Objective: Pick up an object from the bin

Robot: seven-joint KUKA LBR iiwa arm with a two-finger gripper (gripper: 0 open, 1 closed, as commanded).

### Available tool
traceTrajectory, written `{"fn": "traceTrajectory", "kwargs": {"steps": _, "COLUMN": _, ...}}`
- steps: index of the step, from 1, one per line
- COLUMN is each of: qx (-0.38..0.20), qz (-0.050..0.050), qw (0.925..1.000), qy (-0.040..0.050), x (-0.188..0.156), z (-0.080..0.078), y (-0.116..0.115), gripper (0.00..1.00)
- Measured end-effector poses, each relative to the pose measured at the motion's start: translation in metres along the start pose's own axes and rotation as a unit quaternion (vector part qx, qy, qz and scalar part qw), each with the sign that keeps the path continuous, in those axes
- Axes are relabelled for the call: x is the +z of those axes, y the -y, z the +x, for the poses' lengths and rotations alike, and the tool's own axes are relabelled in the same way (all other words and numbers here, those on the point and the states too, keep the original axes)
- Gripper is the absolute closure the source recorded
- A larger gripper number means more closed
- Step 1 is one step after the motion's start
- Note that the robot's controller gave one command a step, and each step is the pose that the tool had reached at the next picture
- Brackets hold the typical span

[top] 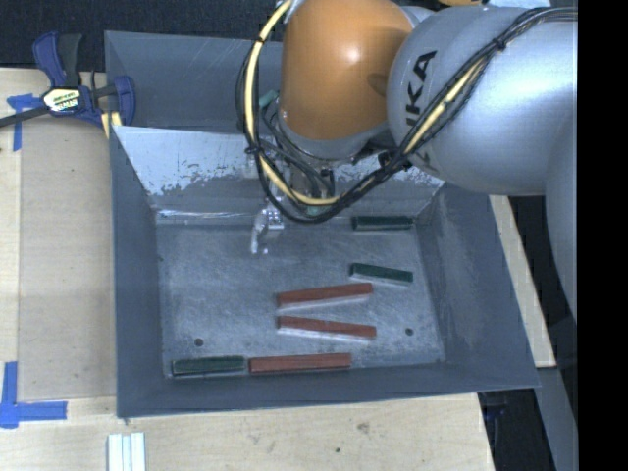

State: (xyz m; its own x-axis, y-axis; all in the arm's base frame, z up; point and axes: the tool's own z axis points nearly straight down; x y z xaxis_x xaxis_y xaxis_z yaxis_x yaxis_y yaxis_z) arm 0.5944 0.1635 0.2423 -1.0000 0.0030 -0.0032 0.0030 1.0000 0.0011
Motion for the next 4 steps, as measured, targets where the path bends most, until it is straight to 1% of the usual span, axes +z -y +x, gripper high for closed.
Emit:
{"fn": "traceTrajectory", "kwargs": {"steps": 1, "qx": 0.000, "qz": 0.000, "qw": 1.0000, "qy": 0.0000, "x": 0.000, "z": 0.000, "y": 0.000, "gripper": 0.00}}
{"fn": "traceTrajectory", "kwargs": {"steps": 2, "qx": -0.021, "qz": -0.001, "qw": 0.9998, "qy": 0.0027, "x": 0.048, "z": 0.008, "y": 0.043, "gripper": 0.00}}
{"fn": "traceTrajectory", "kwargs": {"steps": 3, "qx": 0.011, "qz": 0.001, "qw": 0.9999, "qy": -0.0012, "x": 0.086, "z": 0.006, "y": 0.083, "gripper": 0.00}}
{"fn": "traceTrajectory", "kwargs": {"steps": 4, "qx": -0.004, "qz": 0.001, "qw": 1.0000, "qy": 0.0012, "x": 0.136, "z": 0.009, "y": 0.102, "gripper": 0.00}}
